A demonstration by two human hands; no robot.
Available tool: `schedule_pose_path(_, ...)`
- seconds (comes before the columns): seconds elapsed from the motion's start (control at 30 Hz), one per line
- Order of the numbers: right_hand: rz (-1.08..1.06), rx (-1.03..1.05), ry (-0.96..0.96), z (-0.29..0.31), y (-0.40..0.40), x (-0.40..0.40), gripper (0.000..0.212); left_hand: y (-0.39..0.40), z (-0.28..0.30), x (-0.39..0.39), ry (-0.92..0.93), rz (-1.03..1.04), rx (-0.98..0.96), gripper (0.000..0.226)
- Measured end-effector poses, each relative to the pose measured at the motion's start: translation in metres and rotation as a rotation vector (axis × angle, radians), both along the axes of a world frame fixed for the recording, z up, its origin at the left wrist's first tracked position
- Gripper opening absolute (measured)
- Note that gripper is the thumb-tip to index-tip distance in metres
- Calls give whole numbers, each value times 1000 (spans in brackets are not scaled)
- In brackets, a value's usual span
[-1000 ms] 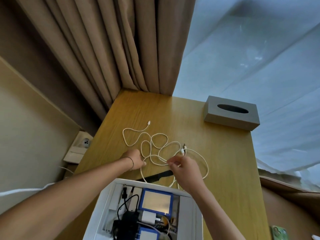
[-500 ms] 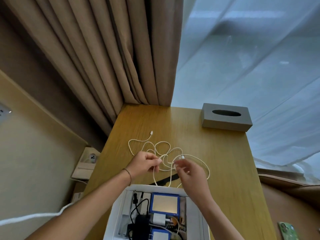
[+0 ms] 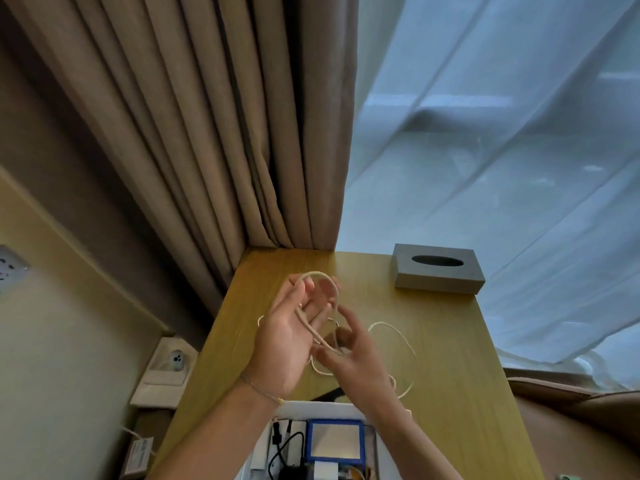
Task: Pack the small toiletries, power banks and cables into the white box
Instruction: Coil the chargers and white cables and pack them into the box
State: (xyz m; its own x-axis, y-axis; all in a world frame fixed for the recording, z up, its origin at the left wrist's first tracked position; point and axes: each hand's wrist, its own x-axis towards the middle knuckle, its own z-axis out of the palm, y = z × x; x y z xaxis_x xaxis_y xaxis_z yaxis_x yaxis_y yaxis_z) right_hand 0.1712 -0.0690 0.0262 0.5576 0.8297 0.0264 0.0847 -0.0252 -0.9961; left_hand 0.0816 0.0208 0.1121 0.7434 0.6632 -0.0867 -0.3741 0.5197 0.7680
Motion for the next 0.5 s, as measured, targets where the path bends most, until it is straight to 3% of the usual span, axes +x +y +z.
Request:
schedule_pose_path(0.07,49,-38,-22,3,3,0,15,10,8,-4,-53,7,-73,15)
schedule_pose_path(0.2,161,-118,-93,9,0,1,21,23,13,-12,-77,20,-120,21)
schedule_pose_path(0.3,224,-222,-264,15,-5,9,20,28,9,-21,19,24,15,27)
schedule_pose_path(0.5,225,-355,-859,36,-17,17,13,29,4,-28,334,40,406,40)
